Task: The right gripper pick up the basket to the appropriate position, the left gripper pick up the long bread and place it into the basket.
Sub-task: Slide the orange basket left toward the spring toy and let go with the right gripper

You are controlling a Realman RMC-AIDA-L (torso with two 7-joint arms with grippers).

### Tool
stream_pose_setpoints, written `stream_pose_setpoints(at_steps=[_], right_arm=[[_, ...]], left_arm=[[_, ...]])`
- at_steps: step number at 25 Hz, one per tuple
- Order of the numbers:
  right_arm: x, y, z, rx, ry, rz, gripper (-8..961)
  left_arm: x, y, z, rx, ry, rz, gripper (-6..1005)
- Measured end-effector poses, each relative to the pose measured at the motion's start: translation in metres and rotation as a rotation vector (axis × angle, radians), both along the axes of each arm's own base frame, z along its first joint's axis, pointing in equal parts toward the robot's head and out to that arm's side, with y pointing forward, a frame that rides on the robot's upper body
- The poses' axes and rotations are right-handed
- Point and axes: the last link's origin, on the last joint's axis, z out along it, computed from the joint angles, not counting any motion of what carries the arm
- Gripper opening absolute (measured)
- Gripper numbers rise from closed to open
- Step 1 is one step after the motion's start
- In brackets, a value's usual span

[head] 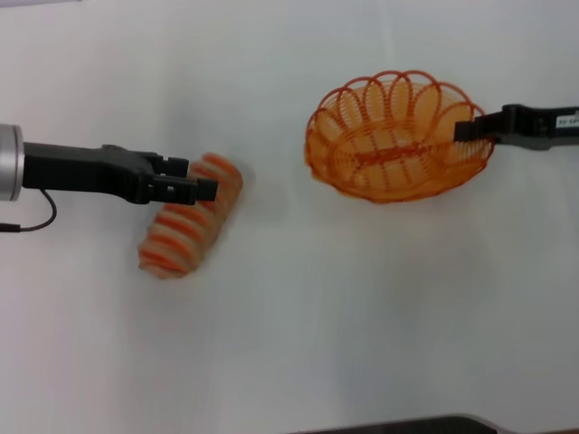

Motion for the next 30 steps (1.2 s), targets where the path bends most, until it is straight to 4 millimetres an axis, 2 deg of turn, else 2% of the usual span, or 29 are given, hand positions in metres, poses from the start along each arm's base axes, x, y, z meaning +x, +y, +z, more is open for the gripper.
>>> stream_pose_setpoints(at_steps=[11, 18, 24, 29, 30], right_arm=[[0.010, -0.014, -0.035, 0.054, 0.091, -0.082, 104], [0.009, -0.017, -0.039, 0.065, 0.125, -0.073, 213], [0.009, -0.024, -0.039, 0.050, 0.146, -0.063, 423], [0.016, -0.031, -0.034, 0.051, 0.149, -0.076, 646], [0.016, -0.032, -0.033, 0.050, 0.150, -0.077, 646]], left_arm=[[0.002, 0.004, 0.000, 0.004, 0.013, -0.006, 809], [0.001, 0.004, -0.001, 0.006, 0.014, 0.000, 809], [0.000, 0.003, -0.001, 0.009, 0.016, 0.005, 808], [-0.001, 0.003, -0.001, 0.010, 0.016, 0.007, 808], [-0.001, 0.003, -0.001, 0.010, 0.017, 0.007, 808]])
